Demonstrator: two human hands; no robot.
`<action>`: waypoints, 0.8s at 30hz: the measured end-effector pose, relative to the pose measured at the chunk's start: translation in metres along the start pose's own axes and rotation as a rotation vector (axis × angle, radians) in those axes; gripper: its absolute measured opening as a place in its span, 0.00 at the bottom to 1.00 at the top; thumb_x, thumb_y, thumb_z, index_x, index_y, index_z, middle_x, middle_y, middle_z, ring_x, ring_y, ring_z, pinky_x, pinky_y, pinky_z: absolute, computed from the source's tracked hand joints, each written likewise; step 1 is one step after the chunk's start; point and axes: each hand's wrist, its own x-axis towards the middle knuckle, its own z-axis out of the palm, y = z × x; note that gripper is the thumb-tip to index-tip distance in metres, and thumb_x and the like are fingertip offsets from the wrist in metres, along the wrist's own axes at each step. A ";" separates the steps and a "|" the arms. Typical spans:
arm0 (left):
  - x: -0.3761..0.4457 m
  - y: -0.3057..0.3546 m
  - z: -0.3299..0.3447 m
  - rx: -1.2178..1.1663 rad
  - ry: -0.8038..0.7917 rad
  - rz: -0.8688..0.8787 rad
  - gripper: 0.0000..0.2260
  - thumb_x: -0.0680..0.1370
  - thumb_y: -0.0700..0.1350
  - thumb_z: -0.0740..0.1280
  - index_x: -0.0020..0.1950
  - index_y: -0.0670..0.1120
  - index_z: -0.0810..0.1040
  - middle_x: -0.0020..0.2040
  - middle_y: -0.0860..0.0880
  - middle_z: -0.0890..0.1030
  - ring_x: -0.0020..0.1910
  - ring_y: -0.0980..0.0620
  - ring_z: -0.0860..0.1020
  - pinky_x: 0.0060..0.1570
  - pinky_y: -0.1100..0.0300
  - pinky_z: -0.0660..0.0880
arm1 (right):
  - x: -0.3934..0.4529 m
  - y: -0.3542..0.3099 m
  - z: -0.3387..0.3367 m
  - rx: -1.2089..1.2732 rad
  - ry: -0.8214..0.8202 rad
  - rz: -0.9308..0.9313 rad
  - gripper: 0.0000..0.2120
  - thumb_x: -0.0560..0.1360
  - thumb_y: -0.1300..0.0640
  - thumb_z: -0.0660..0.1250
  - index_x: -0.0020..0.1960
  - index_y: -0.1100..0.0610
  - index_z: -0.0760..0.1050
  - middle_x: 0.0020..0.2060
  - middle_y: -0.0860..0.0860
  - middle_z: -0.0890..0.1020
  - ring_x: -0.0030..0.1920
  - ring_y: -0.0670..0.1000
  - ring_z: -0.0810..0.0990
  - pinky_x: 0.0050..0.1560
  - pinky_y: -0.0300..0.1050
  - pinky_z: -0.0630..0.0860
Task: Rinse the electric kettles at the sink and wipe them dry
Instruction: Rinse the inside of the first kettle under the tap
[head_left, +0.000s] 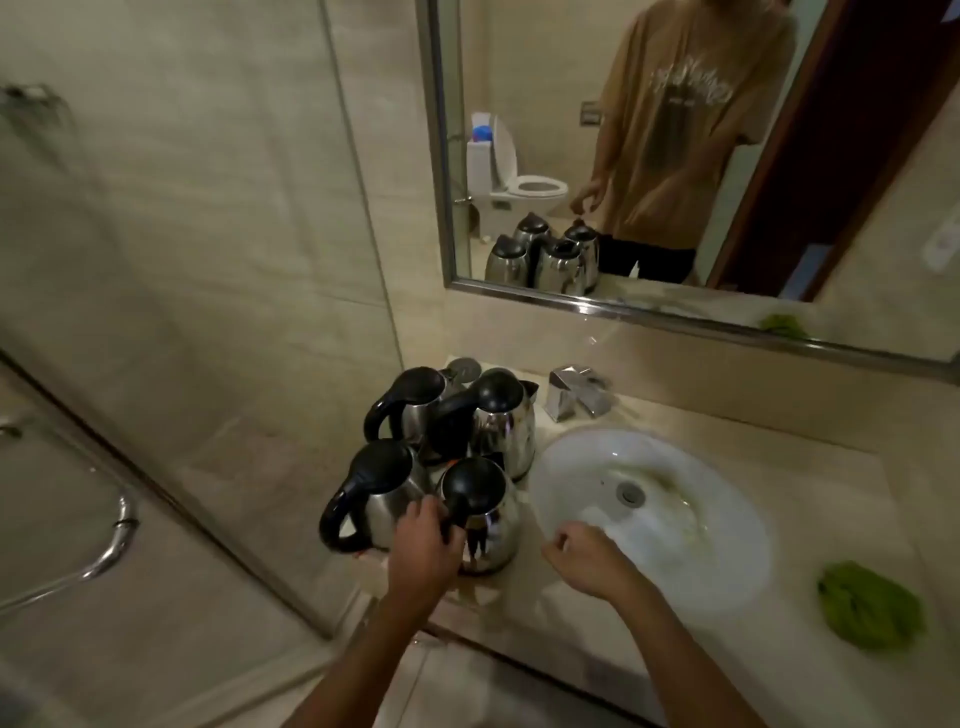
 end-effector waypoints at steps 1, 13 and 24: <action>0.002 -0.005 0.001 0.038 -0.009 -0.043 0.08 0.76 0.46 0.68 0.51 0.46 0.73 0.48 0.48 0.73 0.46 0.49 0.74 0.45 0.54 0.75 | 0.002 -0.006 0.003 0.019 -0.016 0.002 0.12 0.79 0.49 0.61 0.46 0.57 0.74 0.42 0.53 0.79 0.42 0.52 0.78 0.42 0.46 0.74; -0.008 -0.006 0.014 -0.079 -0.366 -0.226 0.14 0.82 0.52 0.61 0.52 0.42 0.77 0.45 0.45 0.81 0.44 0.48 0.80 0.46 0.54 0.76 | 0.006 -0.070 0.064 0.530 -0.187 0.134 0.17 0.85 0.52 0.53 0.64 0.61 0.72 0.50 0.55 0.79 0.49 0.51 0.78 0.50 0.44 0.75; -0.001 0.002 0.008 -0.186 -0.268 -0.092 0.07 0.80 0.40 0.64 0.42 0.45 0.76 0.36 0.48 0.77 0.35 0.53 0.75 0.40 0.55 0.76 | -0.007 -0.046 0.084 0.745 -0.057 0.140 0.13 0.84 0.56 0.57 0.67 0.57 0.72 0.58 0.55 0.80 0.54 0.52 0.79 0.47 0.37 0.75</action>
